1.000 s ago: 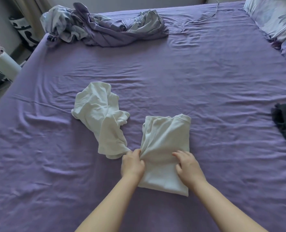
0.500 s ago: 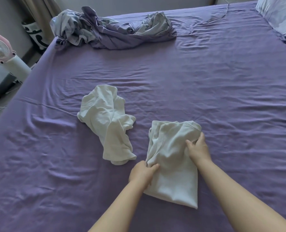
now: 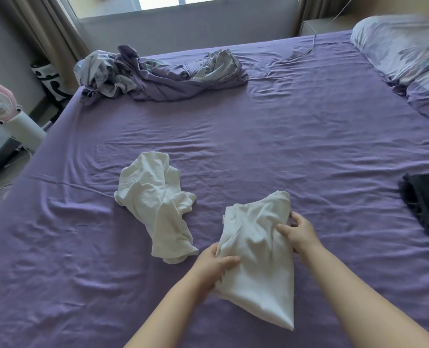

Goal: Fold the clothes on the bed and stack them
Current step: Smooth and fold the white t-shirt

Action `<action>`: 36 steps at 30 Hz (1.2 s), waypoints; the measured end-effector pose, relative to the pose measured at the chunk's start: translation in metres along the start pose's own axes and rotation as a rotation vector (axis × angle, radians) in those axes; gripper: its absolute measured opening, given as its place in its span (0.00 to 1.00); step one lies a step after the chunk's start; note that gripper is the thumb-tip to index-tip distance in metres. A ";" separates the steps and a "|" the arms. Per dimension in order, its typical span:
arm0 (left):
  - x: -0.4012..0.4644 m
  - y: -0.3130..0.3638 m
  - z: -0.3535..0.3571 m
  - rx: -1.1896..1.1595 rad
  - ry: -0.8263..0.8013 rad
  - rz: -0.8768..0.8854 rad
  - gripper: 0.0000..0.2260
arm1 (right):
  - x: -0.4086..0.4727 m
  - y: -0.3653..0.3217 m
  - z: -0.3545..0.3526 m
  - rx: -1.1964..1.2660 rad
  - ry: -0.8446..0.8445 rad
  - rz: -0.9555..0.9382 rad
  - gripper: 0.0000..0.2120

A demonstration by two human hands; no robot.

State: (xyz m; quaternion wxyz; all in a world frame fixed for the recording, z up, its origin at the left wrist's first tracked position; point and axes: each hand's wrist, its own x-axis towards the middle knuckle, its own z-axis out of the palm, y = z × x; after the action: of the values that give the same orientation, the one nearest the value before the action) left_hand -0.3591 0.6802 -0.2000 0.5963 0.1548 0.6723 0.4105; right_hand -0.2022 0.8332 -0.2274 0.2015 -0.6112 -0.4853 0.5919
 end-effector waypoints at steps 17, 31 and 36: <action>-0.008 0.089 0.210 -0.104 -0.450 0.178 0.24 | -0.019 -0.088 -0.233 -0.248 0.086 -0.271 0.20; 0.060 0.099 0.443 -0.118 -0.464 0.226 0.29 | 0.097 -0.085 -0.451 -0.534 0.094 -0.336 0.23; 0.098 0.083 0.486 -0.101 -0.435 0.202 0.29 | 0.137 -0.066 -0.484 -0.589 0.056 -0.331 0.23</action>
State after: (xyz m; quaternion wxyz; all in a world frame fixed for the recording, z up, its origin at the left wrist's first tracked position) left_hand 0.0453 0.9788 -0.1814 0.6900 0.2761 0.4877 0.4581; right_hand 0.1955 1.1356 -0.1401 0.1229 -0.5720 -0.7226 0.3683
